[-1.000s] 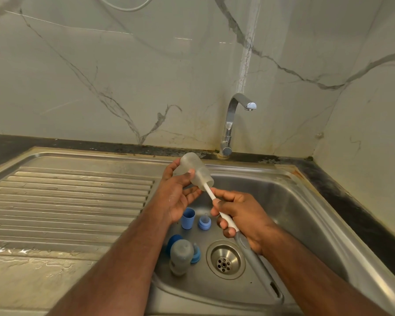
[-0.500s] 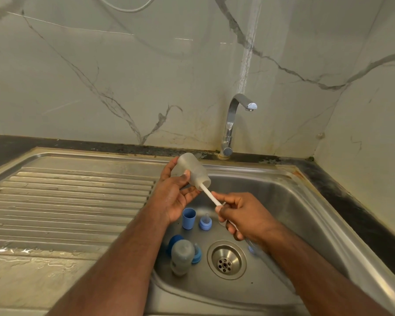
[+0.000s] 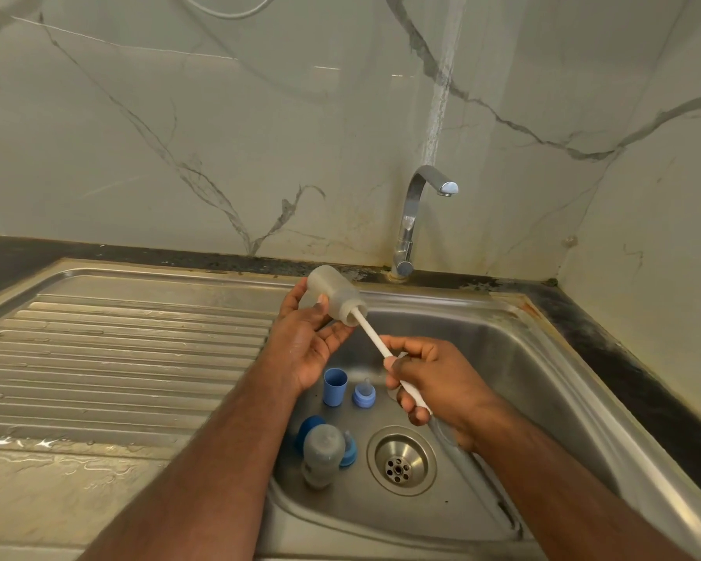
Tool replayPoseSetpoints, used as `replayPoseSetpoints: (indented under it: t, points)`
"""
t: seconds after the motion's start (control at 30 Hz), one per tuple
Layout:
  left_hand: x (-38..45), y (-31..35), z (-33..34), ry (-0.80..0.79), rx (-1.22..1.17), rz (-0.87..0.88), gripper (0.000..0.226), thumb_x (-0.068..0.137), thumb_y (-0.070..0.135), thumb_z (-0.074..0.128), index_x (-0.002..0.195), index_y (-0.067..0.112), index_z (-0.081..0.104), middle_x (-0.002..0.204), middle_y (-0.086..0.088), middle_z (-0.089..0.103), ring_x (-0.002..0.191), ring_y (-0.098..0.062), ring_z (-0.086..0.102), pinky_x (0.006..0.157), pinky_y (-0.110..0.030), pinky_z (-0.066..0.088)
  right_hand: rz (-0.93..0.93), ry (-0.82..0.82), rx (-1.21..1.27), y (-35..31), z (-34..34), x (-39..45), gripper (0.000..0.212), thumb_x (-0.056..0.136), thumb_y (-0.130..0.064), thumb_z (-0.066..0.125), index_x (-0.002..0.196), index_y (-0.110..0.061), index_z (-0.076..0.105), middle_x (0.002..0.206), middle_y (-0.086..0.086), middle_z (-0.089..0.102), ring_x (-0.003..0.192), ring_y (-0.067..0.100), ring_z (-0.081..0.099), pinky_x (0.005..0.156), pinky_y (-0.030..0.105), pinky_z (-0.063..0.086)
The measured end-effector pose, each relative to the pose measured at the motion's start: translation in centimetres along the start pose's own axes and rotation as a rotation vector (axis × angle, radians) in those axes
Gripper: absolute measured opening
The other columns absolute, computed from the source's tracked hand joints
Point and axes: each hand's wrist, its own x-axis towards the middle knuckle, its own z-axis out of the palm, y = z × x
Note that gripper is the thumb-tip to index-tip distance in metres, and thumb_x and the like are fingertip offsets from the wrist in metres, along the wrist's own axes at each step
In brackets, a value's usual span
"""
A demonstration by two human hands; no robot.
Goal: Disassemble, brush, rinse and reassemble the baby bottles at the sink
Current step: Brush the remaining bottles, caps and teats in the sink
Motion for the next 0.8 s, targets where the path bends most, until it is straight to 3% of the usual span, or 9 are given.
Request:
replayPoseSetpoints:
  t: [0.1,0.17,0.3,0.37,0.5,0.57,0.7,0.8]
  points:
    - [-0.1,-0.1,0.2,-0.008,-0.009,-0.002,0.051,0.101,0.004,0.055,0.144,0.031,0.048,0.130,-0.024,0.059,0.097,-0.036,0.075,0.073,-0.045,0.064,0.064,-0.040,0.307,-0.3,0.5,-0.3,0.030,0.100,-0.004,0.053,0.125,-0.018,0.064,0.073,0.010,0.063,0.049,0.013,0.048,0.037,0.021,0.037]
    - [-0.2,0.1,0.2,-0.006,-0.019,0.007,0.051,0.102,0.004,0.054,0.145,0.030,0.048,0.130,-0.024,0.059,0.096,-0.036,0.075,0.071,-0.044,0.064,0.068,-0.111,0.355,-0.5,0.9,-0.5,0.033,0.099,-0.002,0.054,0.125,-0.019,0.064,0.073,0.011,0.063,0.049,0.013,0.048,0.037,0.020,0.037]
    - [-0.1,0.2,0.0,0.011,-0.007,0.002,0.050,0.102,0.005,0.053,0.145,0.031,0.049,0.133,-0.024,0.056,0.097,-0.036,0.075,0.072,-0.045,0.063,-0.038,-0.015,-0.166,-0.1,0.5,0.1,0.041,0.098,-0.006,0.058,0.133,-0.027,0.062,0.071,0.006,0.064,0.049,0.014,0.048,0.040,0.023,0.038]
    - [-0.1,0.2,0.1,0.008,-0.011,-0.004,0.050,0.102,0.004,0.053,0.145,0.031,0.049,0.133,-0.025,0.056,0.098,-0.037,0.075,0.074,-0.046,0.064,-0.053,0.020,-0.220,0.0,0.3,0.2,0.039,0.099,-0.008,0.058,0.133,-0.028,0.061,0.070,0.004,0.064,0.050,0.013,0.049,0.042,0.024,0.040]
    - [-0.3,0.0,0.3,-0.015,-0.018,-0.007,0.052,0.102,0.004,0.052,0.146,0.030,0.047,0.133,-0.025,0.058,0.098,-0.037,0.075,0.072,-0.045,0.064,0.038,-0.021,0.230,-0.6,0.5,-0.6,0.030,0.100,-0.004,0.054,0.126,-0.016,0.063,0.073,0.011,0.064,0.049,0.014,0.050,0.039,0.022,0.039]
    - [-0.3,0.2,0.3,-0.011,-0.022,0.002,0.051,0.102,0.004,0.052,0.147,0.029,0.047,0.132,-0.025,0.059,0.096,-0.035,0.075,0.070,-0.043,0.064,0.050,-0.089,0.284,-0.9,0.7,-0.9,0.032,0.099,-0.003,0.054,0.126,-0.018,0.064,0.075,0.012,0.064,0.049,0.014,0.050,0.038,0.021,0.039]
    - [0.0,0.2,0.0,0.021,-0.007,0.006,0.052,0.102,0.004,0.052,0.147,0.031,0.048,0.133,-0.024,0.055,0.095,-0.036,0.075,0.070,-0.044,0.063,-0.046,-0.005,-0.254,-0.2,0.1,-0.1,0.041,0.099,-0.009,0.059,0.135,-0.027,0.061,0.072,0.004,0.065,0.050,0.012,0.050,0.042,0.022,0.040]
    - [0.1,-0.1,0.1,0.020,-0.014,0.010,0.055,0.102,0.003,0.053,0.149,0.030,0.045,0.133,-0.025,0.057,0.096,-0.036,0.075,0.074,-0.047,0.064,-0.208,0.142,-0.585,0.1,-0.4,0.1,0.043,0.099,-0.021,0.059,0.139,-0.035,0.056,0.080,-0.010,0.063,0.062,0.005,0.055,0.059,0.018,0.044]
